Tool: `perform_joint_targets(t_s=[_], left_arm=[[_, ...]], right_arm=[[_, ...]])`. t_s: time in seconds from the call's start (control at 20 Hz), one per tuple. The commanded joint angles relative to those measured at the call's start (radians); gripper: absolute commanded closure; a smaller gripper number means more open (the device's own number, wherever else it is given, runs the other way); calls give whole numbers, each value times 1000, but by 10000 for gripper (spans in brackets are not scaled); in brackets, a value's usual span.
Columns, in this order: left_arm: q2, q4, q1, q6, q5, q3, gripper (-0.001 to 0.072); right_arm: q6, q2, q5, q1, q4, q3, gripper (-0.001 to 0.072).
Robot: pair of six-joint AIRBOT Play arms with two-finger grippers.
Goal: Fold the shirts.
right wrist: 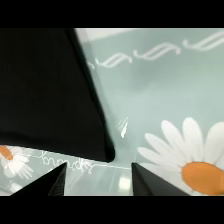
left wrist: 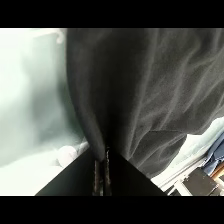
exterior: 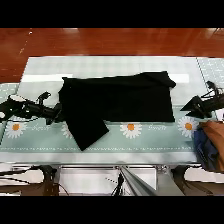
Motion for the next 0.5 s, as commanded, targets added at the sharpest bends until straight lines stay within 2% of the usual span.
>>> perform_joint_targets(t_s=[0.0, 0.2, 0.35, 0.4, 0.45], left_arm=[[-1, 0, 0, 22, -3, 0, 673], [-1, 0, 0, 27, -3, 0, 672], [-1, -12, 0, 56, -3, 0, 673], [-1, -12, 0, 61, -3, 0, 673], [-1, -12, 0, 63, -3, 0, 673]], right_arm=[[-28, 1, -91, -6, 89, -134, 216], [-28, 1, -201, 23, 153, -224, 216], [-26, 0, -279, 131, 154, -246, 219], [-26, 0, -293, 174, 159, -246, 237], [-27, 0, -302, 213, 170, -245, 350]])
